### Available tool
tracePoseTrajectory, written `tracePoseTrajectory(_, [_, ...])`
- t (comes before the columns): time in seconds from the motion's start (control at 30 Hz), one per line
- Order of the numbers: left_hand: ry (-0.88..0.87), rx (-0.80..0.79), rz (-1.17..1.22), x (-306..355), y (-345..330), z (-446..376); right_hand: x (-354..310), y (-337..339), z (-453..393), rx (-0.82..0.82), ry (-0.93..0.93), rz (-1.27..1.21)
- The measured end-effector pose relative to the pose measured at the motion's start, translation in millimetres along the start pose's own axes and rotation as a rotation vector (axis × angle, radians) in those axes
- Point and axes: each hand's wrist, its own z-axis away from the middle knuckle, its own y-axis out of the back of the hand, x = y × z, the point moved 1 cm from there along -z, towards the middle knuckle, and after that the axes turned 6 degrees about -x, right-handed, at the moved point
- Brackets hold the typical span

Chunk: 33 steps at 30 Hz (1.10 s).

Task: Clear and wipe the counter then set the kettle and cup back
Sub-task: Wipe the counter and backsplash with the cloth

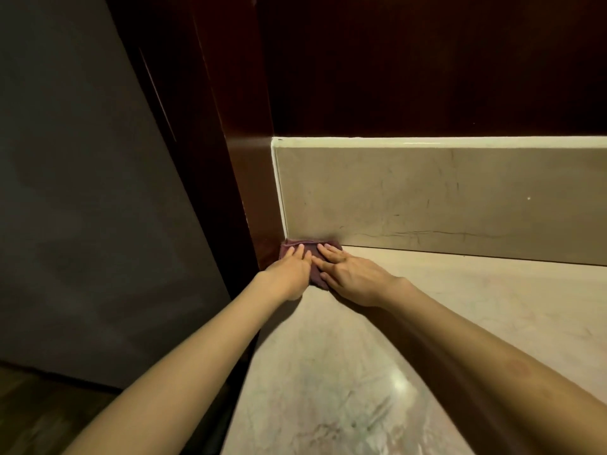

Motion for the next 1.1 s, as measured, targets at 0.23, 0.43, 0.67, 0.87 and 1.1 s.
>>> tracePoseTrajectory(0.23, [-0.02,-0.02,0.104,-5,-1,-16,26,-1,-8,0.034,0.085,-0.08])
tracePoseTrajectory(0.43, [-0.168,-0.006,0.165,-3,-4,-22,47,-2,16,0.036,0.062,-0.106])
tracePoseTrajectory(0.67, [-0.327,0.021,0.121,47,4,-32,83,-3,73,0.053,-0.034,-0.101])
tracePoseTrajectory(0.87, [-0.459,0.053,0.078,124,15,-46,126,-6,144,0.048,-0.172,-0.101])
tracePoseTrajectory(1.1, [-0.57,0.062,0.042,203,29,-61,168,-8,214,0.017,-0.321,-0.111])
